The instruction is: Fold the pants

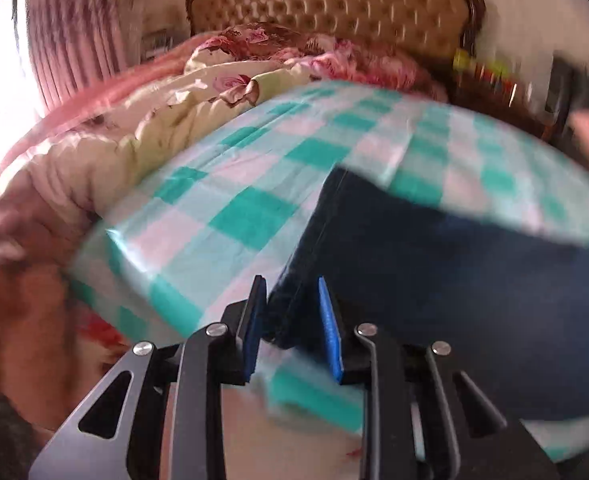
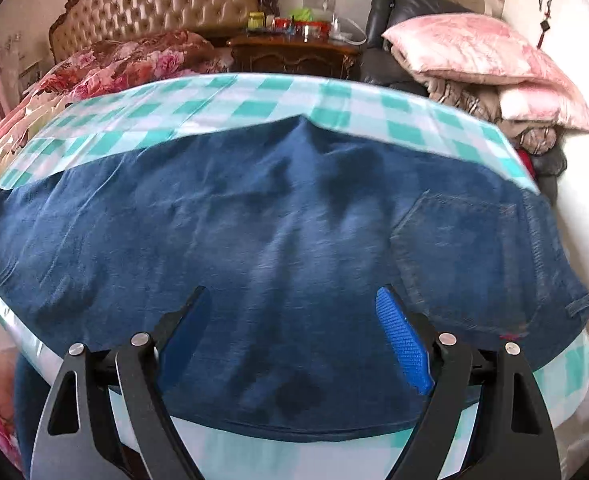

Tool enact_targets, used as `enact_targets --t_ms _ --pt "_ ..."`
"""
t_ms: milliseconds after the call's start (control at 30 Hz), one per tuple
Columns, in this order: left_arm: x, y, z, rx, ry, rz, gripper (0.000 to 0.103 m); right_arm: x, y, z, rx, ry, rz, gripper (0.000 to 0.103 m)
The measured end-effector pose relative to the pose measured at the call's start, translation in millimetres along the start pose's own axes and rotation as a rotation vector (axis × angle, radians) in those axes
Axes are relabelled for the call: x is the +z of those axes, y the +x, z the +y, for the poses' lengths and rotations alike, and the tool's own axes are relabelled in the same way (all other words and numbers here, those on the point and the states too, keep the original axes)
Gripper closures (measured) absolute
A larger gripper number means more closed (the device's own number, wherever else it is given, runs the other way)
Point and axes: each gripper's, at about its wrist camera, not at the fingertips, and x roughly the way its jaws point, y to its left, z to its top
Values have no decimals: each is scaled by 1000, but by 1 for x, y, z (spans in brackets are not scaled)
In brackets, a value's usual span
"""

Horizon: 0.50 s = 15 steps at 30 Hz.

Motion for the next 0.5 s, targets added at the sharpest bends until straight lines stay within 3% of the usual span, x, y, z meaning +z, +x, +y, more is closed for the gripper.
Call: enact_targets --t_ms 67,133,200,267,300,333,433,500 --pt "-1 -6 1 52 -27 4 76 -7 8 9 -20 -7 32 23" --pt "-1 -34 -24 31 35 -77 76 -13 15 10 -22 2 66 23" --pt "-5 -58 -61 -46 127 -129 69 -19 23 9 -26 7 96 23" --pt "-12 -76 -89 -197 113 -122 54 -22 22 8 -19 10 88 23" --pt "-18 -82 -107 -287 91 -103 53 -22 22 9 -21 6 88 23" --pt "-23 -85 -120 -329 84 -88 49 -22 22 9 -23 5 88 23" --pt "-38 -92 -169 -376 93 -52 31 -23 22 9 -26 3 86 23" --pt "-51 -97 -204 -425 134 -38 25 -24 22 9 -24 7 86 23"
